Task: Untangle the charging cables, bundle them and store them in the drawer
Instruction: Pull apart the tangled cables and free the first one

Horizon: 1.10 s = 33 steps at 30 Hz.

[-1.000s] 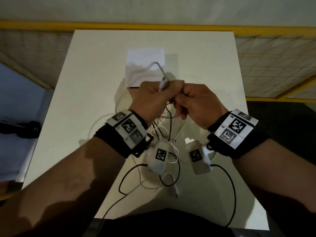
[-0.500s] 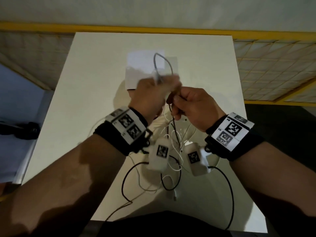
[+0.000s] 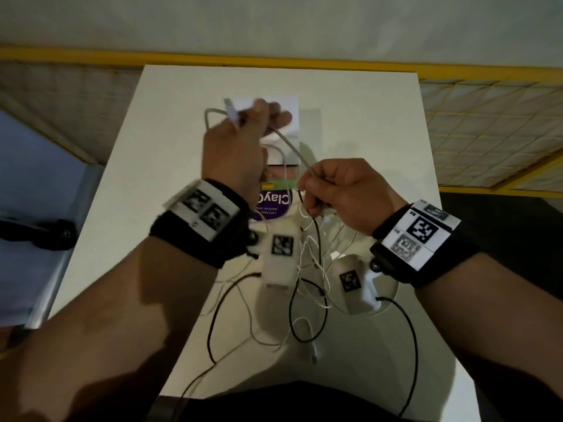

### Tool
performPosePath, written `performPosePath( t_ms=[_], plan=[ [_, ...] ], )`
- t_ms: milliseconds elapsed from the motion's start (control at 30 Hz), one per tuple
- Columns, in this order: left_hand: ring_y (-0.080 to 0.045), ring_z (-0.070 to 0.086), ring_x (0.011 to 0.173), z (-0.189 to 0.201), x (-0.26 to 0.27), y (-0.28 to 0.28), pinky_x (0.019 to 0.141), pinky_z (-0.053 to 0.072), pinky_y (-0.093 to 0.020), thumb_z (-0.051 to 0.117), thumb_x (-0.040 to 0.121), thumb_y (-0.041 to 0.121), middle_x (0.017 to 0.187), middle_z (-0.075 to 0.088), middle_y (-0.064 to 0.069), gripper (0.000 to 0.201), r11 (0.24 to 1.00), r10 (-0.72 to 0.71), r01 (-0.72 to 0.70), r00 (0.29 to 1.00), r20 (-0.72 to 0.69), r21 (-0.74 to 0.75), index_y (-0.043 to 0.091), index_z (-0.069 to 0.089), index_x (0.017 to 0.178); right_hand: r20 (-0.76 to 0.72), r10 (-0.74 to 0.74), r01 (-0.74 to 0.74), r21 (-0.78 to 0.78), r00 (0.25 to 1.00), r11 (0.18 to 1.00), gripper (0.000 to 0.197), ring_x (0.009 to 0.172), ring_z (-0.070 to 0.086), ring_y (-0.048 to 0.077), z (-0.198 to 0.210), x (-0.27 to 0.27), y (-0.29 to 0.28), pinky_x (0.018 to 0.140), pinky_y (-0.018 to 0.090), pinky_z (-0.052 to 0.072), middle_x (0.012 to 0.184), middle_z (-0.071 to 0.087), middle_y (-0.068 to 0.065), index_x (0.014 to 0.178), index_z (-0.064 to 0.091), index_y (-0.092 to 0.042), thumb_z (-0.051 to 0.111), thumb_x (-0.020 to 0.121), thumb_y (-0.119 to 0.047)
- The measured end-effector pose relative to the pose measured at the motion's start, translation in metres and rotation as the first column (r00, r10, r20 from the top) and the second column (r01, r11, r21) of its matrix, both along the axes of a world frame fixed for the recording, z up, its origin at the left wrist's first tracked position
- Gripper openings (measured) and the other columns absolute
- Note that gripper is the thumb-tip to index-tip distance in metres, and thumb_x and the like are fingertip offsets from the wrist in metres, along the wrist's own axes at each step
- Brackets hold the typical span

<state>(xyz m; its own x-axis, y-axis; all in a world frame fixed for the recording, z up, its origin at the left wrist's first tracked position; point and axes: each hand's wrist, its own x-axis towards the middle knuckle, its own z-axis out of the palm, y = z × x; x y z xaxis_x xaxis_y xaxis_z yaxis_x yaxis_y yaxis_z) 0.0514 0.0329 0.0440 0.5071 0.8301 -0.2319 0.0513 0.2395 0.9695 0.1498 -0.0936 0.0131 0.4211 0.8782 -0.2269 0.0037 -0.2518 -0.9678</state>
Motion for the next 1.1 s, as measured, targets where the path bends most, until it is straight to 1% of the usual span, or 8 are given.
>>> performPosePath(
  t_ms=[67,167,233,467,567,733,900,1100],
  plan=[
    [-0.011,0.036,0.038,0.002,-0.002,0.000,0.036,0.035,-0.016,0.061,0.096,0.027,0.089,0.078,0.002,0.024,0.998,-0.054,0.054,0.998,-0.012,-0.016,0.008,0.073,0.101,-0.009,0.000,0.000,-0.027,1.000,1.000,0.019,0.050,0.055,0.011,-0.002,-0.001,-0.002,0.056,0.026,0.050,0.062,0.062,0.006,0.092,0.067,-0.003,0.051,0.099,-0.008],
    [0.001,0.048,0.033,0.003,-0.004,-0.019,0.038,0.038,-0.010,0.060,0.097,0.013,0.065,0.072,0.001,0.024,0.967,-0.226,0.232,0.972,-0.066,0.108,-0.007,0.071,0.102,-0.079,-0.004,0.003,-0.007,0.997,1.000,0.025,0.047,0.054,0.017,0.003,-0.001,0.001,0.069,0.059,0.053,0.058,0.061,0.005,0.085,0.068,-0.011,0.049,0.101,-0.014],
    [0.002,0.050,0.033,0.007,-0.002,-0.017,0.037,0.038,-0.010,0.055,0.099,0.013,0.085,0.073,-0.015,0.028,0.982,-0.169,0.170,0.985,-0.014,0.078,-0.011,0.068,0.104,-0.151,0.000,0.001,0.002,0.989,1.000,0.028,0.043,0.053,0.019,0.007,0.000,0.002,0.064,0.067,0.046,0.058,0.062,0.007,0.085,0.069,-0.015,0.047,0.102,-0.018],
    [0.002,0.065,0.055,0.005,0.010,-0.027,0.058,0.050,-0.015,0.061,0.096,0.015,0.096,0.075,-0.017,0.023,0.937,-0.256,0.262,0.965,-0.055,0.229,-0.004,0.073,0.100,-0.359,-0.066,0.087,0.042,0.931,0.995,0.023,0.056,0.061,0.029,0.010,0.007,-0.021,0.055,0.038,0.050,0.085,0.069,0.022,0.088,0.065,0.005,0.043,0.096,0.005],
    [-0.010,0.072,0.086,0.000,0.022,-0.044,0.078,0.056,-0.024,0.066,0.094,0.022,0.091,0.076,-0.003,0.015,0.851,-0.351,0.387,0.922,-0.163,0.355,0.012,0.077,0.096,-0.347,-0.150,0.186,0.070,0.926,0.980,0.024,0.048,0.043,0.021,0.006,0.015,-0.044,0.048,0.029,0.027,0.075,0.063,0.019,0.097,0.066,-0.005,0.042,0.097,-0.002],
    [-0.002,0.045,0.033,0.015,0.054,-0.089,0.041,0.033,-0.025,0.046,0.100,0.047,0.082,0.075,-0.019,0.054,0.819,-0.487,0.540,0.833,-0.263,0.194,0.003,0.075,0.086,-0.155,-0.294,0.306,0.063,0.943,0.950,0.024,0.038,0.029,0.014,-0.004,0.043,-0.121,0.041,0.022,0.021,0.055,0.038,0.009,0.093,0.064,-0.013,0.042,0.102,-0.007],
    [0.000,0.044,0.032,0.012,0.105,-0.169,0.051,0.031,-0.029,0.037,0.102,0.047,0.060,0.071,-0.011,0.063,0.668,-0.630,0.724,0.674,-0.386,0.172,0.000,0.073,0.082,-0.137,-0.416,0.414,-0.043,0.899,0.909,0.016,0.048,0.045,0.017,-0.026,0.081,-0.199,0.045,0.024,0.034,0.070,0.061,0.013,0.083,0.066,-0.006,0.051,0.085,-0.010],
    [-0.006,0.041,0.031,-0.003,0.138,-0.210,0.047,0.030,-0.025,0.040,0.103,0.041,0.040,0.051,-0.003,0.065,0.704,-0.620,0.697,0.696,-0.363,0.135,-0.006,0.068,0.069,0.273,-0.351,0.387,-0.089,0.895,0.918,0.027,0.056,0.050,0.001,-0.071,0.098,-0.242,0.060,0.022,0.041,0.063,0.058,-0.018,0.085,0.065,-0.030,0.048,0.098,-0.014]
  ],
)
